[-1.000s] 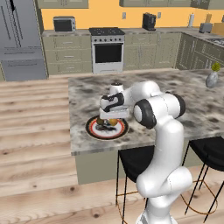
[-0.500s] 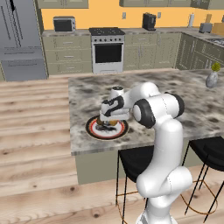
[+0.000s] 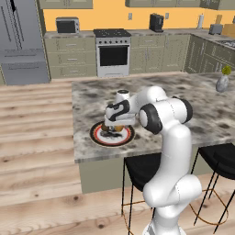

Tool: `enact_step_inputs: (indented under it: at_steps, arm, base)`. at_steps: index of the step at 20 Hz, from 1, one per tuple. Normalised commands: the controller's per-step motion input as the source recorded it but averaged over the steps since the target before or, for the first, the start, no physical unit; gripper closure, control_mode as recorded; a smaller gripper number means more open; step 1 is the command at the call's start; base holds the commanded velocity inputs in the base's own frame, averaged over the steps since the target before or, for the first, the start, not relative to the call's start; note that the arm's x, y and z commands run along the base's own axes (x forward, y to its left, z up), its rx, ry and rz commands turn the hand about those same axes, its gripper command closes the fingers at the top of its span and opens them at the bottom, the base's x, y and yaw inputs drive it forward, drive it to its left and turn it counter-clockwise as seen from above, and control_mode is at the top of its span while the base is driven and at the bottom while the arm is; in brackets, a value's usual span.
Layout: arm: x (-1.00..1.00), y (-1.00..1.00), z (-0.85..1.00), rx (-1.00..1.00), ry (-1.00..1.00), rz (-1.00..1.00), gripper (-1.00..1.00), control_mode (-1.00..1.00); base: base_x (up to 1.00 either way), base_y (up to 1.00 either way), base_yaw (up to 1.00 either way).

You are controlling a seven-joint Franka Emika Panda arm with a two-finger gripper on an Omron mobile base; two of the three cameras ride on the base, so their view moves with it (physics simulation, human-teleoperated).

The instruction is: Take the fruits from the plate on the dining counter and place two fruits in each bowl.

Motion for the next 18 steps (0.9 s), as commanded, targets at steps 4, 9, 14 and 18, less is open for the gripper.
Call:
enact_step_inputs:
  at_steps: [4,9,14,18]
  arm:
    - [0.00,0.00,0.00,0.00,0.01,0.00,1.00,-1.00]
    - [-0.09,0.00,0.01,0.00,-0.01,0.00,1.00,-1.00]
    - [-0.98,-0.16,0.59,0.02,-0.17,0.00,1.00,-1.00]
    - [-0.96,-0.20,1.00,0.02,-0.19,0.00,1.00,-1.00]
  base:
    - [0.00,0.00,0.00]
    - [0.00,0.00,0.00]
    - [0.00,0.00,0.00]
    - [0.00,0.00,0.00]
